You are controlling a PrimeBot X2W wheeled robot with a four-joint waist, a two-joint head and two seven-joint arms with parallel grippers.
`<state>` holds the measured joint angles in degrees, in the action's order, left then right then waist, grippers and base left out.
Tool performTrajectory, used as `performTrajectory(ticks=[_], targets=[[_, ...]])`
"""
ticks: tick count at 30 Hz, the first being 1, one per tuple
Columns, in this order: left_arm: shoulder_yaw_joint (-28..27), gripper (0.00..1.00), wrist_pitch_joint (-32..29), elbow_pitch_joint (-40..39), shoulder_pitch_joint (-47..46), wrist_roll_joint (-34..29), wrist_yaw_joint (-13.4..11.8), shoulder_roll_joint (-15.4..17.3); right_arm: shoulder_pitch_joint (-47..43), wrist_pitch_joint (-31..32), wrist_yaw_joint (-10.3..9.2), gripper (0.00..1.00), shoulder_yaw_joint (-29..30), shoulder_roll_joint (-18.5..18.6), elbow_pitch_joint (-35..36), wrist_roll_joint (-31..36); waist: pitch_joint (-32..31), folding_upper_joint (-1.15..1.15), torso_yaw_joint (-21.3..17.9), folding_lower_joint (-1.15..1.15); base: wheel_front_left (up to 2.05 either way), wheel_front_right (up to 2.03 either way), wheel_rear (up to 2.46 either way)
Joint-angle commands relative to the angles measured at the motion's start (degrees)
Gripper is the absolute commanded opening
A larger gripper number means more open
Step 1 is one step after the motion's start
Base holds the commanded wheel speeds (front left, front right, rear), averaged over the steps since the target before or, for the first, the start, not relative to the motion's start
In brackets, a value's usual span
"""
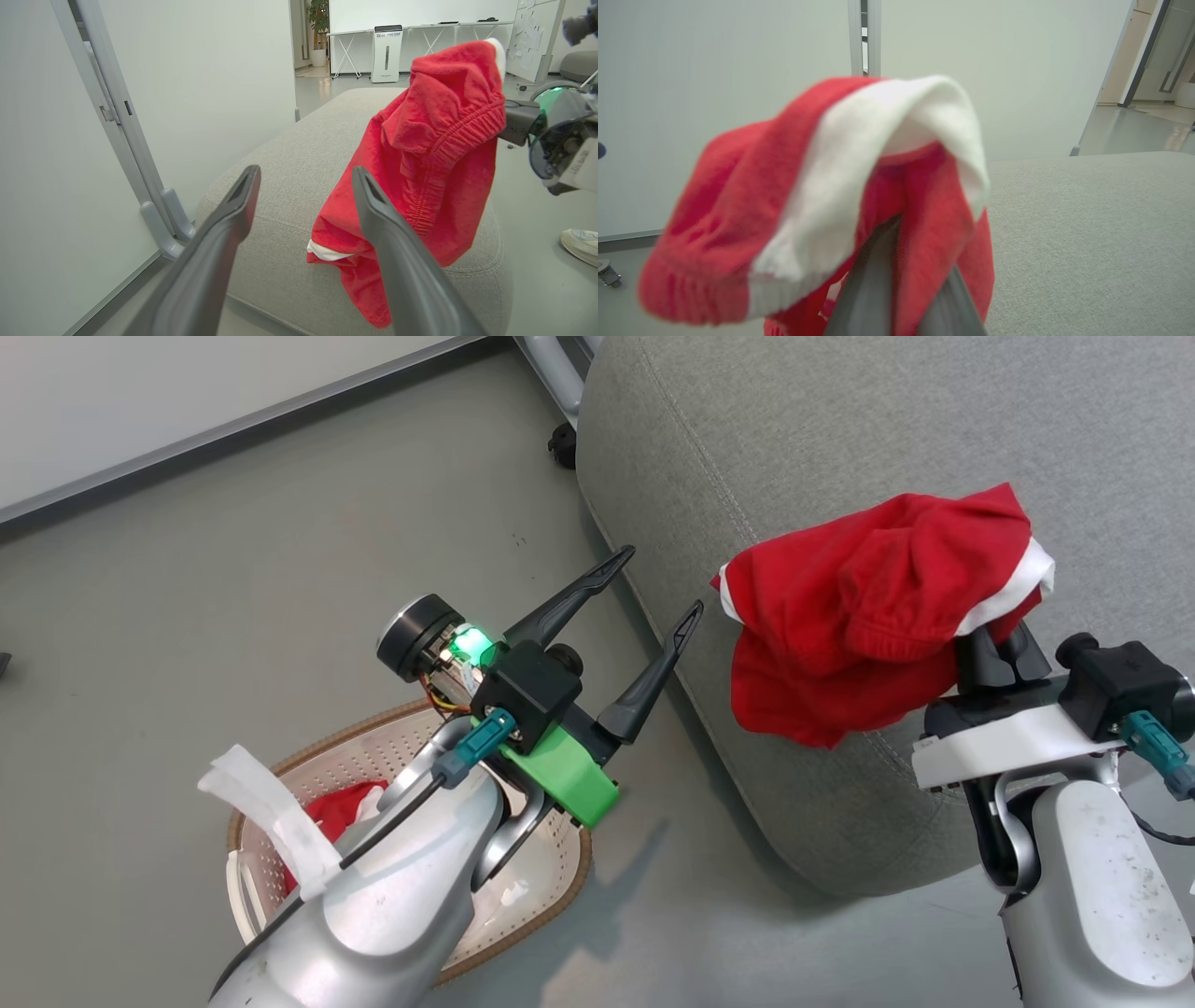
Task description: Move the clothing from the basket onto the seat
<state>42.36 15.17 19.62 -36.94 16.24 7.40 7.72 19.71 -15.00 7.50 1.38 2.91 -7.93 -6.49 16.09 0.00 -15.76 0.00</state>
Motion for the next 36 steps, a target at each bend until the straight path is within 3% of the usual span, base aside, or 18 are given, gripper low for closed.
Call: performTrajectory(ticks=[1, 11, 18, 25, 36], targets=[[0.0, 1.0, -0.03, 0.17, 0.36, -0.51, 0.11, 0.44, -0.29, -0.28, -0.02, 0.0, 0.44, 0.06, 0.4, 0.2, -0.05, 0.0, 0.01, 0.0, 0.0, 0.0, 0.0], [-0.72, 1.0, -0.03, 0.17, -0.1, -0.95, 0.12, 0.46, 3.78, -0.28, -0.02, 0.0, 3.21, 0.95, 0.8, -0.22, 1.5, 0.0, 1.38, 0.0, 0.0, 0.0, 0.0], [-1.69, 1.0, -0.03, 0.12, -2.25, -1.57, 0.12, 1.79, 12.86, -0.28, -0.02, 0.0, 7.76, 3.25, 1.87, -0.48, 6.28, 0.0, 1.82, 0.0, 0.0, 0.0, 0.0], [-1.22, 1.0, -0.04, 0.09, -5.75, -2.39, 0.12, 2.89, 24.37, -0.28, -0.02, 0.0, 12.92, 8.52, 1.14, 0.06, 12.83, 0.0, 2.84, 0.0, 0.0, 0.0, 0.0], [-0.5, 1.0, -0.04, -0.22, -11.5, -3.22, 0.12, 3.15, 43.28, -0.09, -0.02, 0.0, 16.75, 17.05, -7.1, -0.45, 22.41, 0.0, 4.88, 0.0, 0.0, 0.0, 0.0]])
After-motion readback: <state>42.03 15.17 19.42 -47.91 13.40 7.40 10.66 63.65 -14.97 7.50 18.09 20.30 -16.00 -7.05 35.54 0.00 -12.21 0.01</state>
